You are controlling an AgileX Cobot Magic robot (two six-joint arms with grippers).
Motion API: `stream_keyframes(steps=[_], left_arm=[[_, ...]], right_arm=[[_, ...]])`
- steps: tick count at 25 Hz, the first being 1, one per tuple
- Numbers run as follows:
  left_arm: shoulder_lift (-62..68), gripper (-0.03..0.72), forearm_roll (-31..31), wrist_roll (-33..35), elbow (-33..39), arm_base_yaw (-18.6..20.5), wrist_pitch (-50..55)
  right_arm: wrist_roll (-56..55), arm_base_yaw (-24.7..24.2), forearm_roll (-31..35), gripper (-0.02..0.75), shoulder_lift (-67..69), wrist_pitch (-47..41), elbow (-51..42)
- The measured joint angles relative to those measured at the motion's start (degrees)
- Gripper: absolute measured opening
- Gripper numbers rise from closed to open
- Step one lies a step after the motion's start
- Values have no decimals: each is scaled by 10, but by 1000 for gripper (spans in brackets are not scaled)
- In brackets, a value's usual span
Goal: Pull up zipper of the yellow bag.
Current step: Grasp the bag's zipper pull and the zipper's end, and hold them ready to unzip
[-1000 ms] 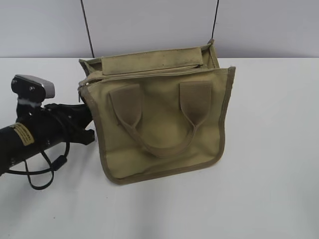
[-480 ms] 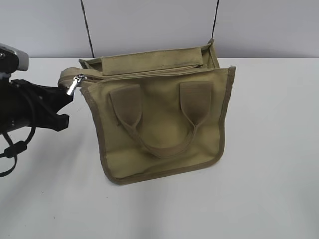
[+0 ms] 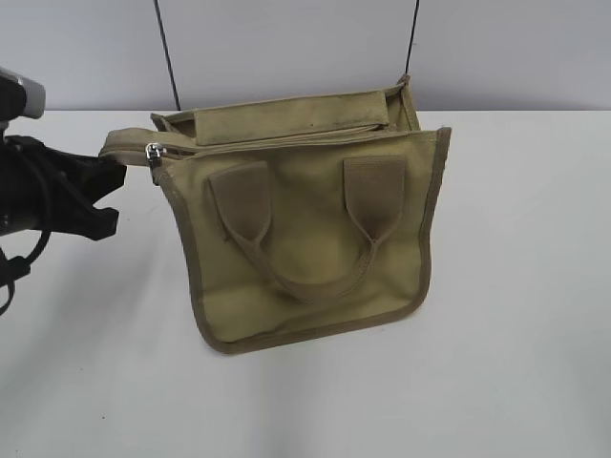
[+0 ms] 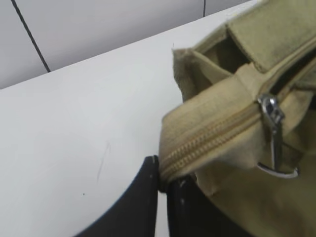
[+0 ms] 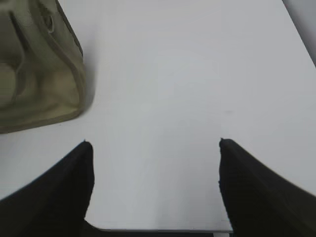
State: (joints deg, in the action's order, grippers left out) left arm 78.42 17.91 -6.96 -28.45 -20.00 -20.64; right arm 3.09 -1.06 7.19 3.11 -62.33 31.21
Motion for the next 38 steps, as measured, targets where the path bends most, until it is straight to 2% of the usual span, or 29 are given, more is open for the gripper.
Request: stream_keyframes(steps=[8,16,19,26,29,33,38], left_arm=[[0,8,1,1,-34,1,19],[0,8,2,1,-34,30,24],[0,8,8,1,-34,36,25],[0,8,31,1,-34,38,25],[0,8,32,1,-34,38,25],[0,8,32,1,-34,38,23],[0,8,32,1,-34,38,16]], right_arm=[[47,0,40,576,196,99,83],[144,10,187,547,462,116,204],[129,64,195,543,540,123,257],[-31,288,124,543,741,140,405],[-79,360,120,519,833,136,484],[-101,416,139,447,946,97,610],[-106,432,193,407,1059,33,749]])
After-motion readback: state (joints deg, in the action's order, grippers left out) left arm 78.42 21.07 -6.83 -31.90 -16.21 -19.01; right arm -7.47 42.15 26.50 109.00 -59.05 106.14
